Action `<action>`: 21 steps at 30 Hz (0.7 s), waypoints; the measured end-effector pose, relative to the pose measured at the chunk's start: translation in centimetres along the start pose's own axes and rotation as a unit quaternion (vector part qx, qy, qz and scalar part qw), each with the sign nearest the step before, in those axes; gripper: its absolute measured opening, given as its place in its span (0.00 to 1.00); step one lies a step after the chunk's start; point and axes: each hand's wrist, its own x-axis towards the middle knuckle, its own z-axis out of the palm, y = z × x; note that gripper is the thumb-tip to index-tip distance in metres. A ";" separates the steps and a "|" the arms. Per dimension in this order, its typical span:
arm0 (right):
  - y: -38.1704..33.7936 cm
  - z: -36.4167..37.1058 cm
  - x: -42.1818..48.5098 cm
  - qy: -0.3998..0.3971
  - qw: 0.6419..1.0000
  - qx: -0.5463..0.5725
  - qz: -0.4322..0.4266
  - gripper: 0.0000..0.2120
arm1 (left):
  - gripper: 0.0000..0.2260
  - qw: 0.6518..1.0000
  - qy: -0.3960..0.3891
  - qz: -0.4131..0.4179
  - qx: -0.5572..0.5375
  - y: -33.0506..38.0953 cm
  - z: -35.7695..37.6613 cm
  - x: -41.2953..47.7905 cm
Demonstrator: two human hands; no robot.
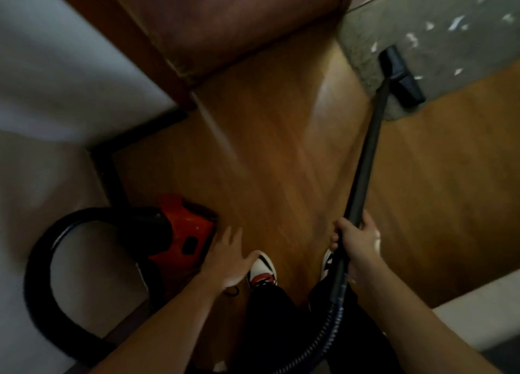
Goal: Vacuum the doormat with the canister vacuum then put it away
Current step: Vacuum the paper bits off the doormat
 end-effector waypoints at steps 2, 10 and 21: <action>-1.5 0.4 -1.7 0.006 1.000 0.005 0.018 0.29 | 0.34 0.989 -0.038 0.031 -0.139 5.9 -2.1 -2.8; -7.4 -1.4 -4.8 -0.028 0.999 -0.035 0.026 0.29 | 0.19 0.893 -0.186 0.042 -0.408 20.4 -5.5 -12.8; -14.7 -3.1 1.8 -0.183 0.979 0.043 0.080 0.25 | 0.20 0.927 -0.049 0.004 -0.372 27.2 -6.7 -8.7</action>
